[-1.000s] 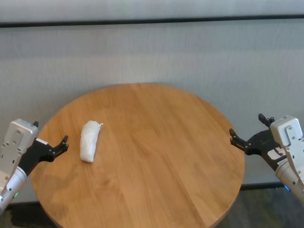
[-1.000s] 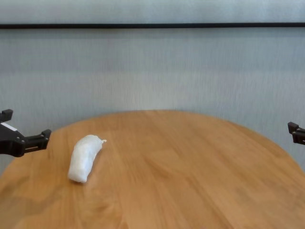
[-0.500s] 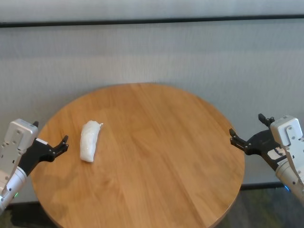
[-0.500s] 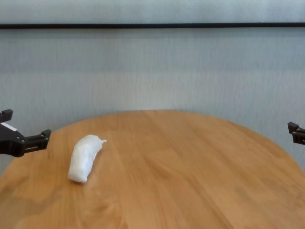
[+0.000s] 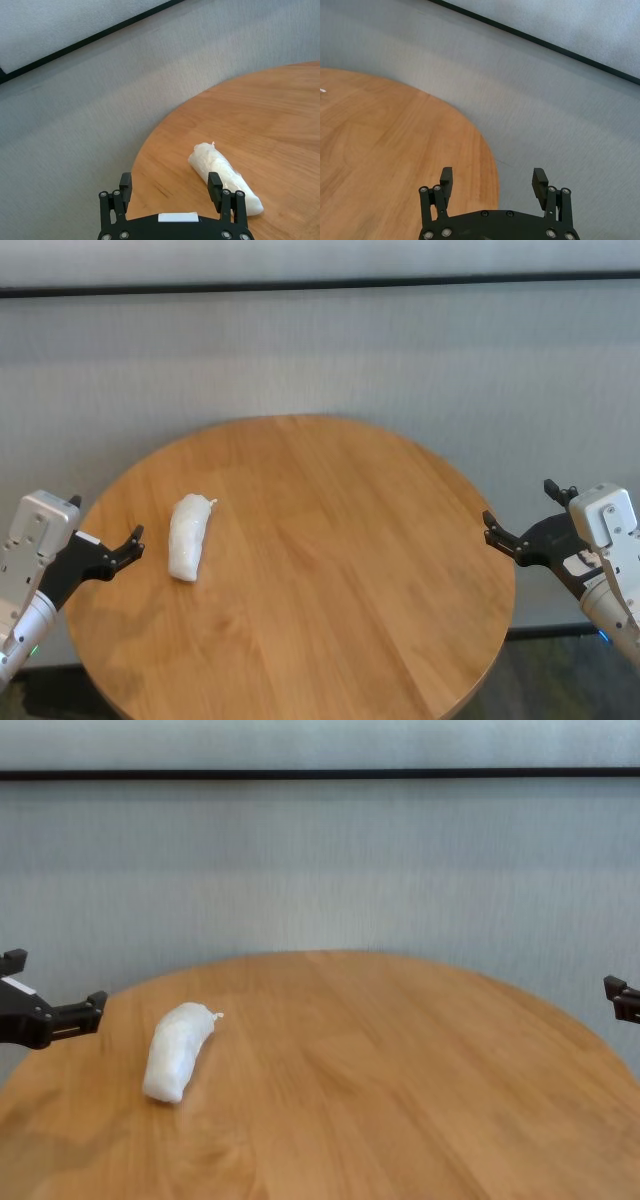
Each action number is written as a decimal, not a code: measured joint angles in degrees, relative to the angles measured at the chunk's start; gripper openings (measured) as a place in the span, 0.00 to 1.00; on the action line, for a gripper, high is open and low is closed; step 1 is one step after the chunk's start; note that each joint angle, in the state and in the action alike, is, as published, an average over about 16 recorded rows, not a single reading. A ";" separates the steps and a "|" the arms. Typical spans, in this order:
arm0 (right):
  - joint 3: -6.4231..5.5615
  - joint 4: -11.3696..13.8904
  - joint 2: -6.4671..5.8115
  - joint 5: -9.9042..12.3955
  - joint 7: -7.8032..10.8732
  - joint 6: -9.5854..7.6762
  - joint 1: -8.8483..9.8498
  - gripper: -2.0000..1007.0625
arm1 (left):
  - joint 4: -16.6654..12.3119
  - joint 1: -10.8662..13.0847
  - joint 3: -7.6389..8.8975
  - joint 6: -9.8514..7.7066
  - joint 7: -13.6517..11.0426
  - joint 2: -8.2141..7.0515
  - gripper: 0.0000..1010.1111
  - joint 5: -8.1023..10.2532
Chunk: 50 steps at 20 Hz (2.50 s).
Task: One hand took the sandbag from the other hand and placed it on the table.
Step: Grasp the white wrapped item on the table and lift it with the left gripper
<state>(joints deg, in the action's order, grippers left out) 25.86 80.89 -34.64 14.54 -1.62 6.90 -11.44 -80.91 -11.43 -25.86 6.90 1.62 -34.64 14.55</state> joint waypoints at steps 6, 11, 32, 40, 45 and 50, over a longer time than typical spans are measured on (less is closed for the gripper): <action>0.00 0.00 0.00 0.00 0.00 0.00 0.00 0.99 | 0.00 0.00 0.00 0.00 0.00 0.00 0.99 0.00; 0.00 0.00 0.00 0.00 0.00 0.00 0.00 0.99 | 0.00 0.00 0.00 0.00 0.00 0.00 0.99 0.00; 0.00 0.00 0.00 0.00 0.00 0.00 0.00 0.99 | 0.00 0.00 0.00 0.00 0.00 0.00 0.99 0.00; 0.00 0.00 0.00 0.00 0.00 0.00 0.00 0.99 | 0.00 0.00 0.00 0.00 0.00 0.00 0.99 0.00; 0.00 0.00 0.00 0.00 0.00 0.00 0.00 0.99 | -0.20 -0.01 -0.03 -0.36 -0.28 -0.09 0.99 -0.11; 0.00 0.00 0.00 0.00 0.00 0.00 0.00 0.99 | -1.55 0.01 -0.11 -2.53 -1.40 -0.61 0.99 -0.37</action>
<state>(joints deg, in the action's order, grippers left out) 25.86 80.89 -34.64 14.54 -1.62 6.90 -11.44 -82.45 -11.43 -25.96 4.37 0.22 -35.25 14.19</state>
